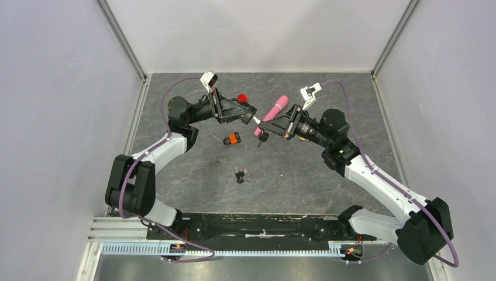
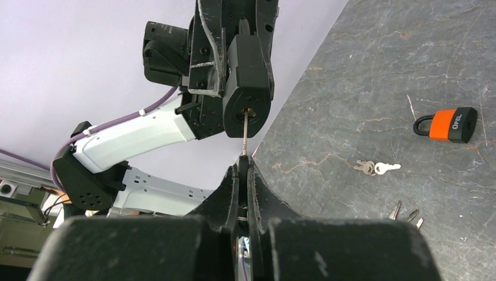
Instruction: Unlock with the key
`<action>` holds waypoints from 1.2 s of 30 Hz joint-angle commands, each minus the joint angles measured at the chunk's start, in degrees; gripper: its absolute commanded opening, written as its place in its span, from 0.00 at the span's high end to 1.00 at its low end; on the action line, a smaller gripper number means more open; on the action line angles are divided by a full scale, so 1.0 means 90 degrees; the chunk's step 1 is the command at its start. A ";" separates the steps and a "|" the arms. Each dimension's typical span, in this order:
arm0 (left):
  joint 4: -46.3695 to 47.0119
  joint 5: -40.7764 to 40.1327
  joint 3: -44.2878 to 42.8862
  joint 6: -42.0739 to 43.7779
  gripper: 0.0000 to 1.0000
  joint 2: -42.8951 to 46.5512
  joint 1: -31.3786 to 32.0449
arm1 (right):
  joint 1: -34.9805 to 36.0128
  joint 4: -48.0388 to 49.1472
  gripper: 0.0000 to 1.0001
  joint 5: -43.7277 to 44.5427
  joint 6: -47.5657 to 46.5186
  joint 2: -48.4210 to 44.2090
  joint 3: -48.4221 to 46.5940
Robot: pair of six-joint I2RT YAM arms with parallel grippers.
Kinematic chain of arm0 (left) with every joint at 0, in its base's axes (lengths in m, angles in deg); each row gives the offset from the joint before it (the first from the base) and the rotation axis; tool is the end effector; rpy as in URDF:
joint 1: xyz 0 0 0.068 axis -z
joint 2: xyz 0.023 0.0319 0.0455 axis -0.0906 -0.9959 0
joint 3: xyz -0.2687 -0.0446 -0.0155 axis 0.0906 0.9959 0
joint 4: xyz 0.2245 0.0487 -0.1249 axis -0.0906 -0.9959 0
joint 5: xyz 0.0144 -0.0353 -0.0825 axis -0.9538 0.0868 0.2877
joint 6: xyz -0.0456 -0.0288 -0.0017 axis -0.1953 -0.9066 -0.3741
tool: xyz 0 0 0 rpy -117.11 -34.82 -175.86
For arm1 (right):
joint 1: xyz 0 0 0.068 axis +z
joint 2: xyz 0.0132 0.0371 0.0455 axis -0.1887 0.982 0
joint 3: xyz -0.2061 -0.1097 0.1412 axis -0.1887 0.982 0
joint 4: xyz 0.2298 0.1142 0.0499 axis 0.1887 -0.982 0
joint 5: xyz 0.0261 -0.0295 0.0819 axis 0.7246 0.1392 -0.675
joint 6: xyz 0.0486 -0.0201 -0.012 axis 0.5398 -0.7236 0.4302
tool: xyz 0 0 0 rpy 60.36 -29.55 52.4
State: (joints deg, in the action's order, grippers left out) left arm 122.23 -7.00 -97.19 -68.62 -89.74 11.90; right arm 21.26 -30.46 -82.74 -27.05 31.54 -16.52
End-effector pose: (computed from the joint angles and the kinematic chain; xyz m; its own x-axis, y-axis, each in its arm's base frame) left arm 0.2981 -0.1239 0.3174 -0.8995 -0.2462 -0.3610 0.3957 -0.1085 -0.9119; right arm 0.2116 0.1530 0.3384 -0.6906 0.4114 -0.5949 -0.5308 0.2704 0.8032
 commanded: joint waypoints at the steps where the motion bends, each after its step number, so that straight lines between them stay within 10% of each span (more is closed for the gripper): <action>1: -0.0327 0.0052 -0.0112 0.0776 0.98 0.0396 0.0277 | 0.0137 0.0424 1.00 -0.0262 0.0099 0.0023 -0.0136; 17: -0.0128 0.0364 -0.0142 0.0650 0.98 0.0492 0.0247 | 0.0081 0.0573 1.00 -0.0496 0.0133 0.0117 -0.0098; 26: 0.1894 0.0828 -0.0134 -0.0968 0.98 0.0285 0.0248 | -0.0438 0.0661 1.00 -0.0892 -0.0010 0.0222 -0.0134; 36: 0.1225 0.0617 -0.0102 -0.0407 0.98 0.0375 0.0243 | -0.0368 0.0267 1.00 -0.0677 -0.0240 0.0110 -0.0375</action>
State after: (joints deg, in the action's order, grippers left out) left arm 129.51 -3.26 -97.08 -72.16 -88.29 11.99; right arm 17.99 -26.92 -92.84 -27.36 32.26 -16.93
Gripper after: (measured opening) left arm 0.371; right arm 0.024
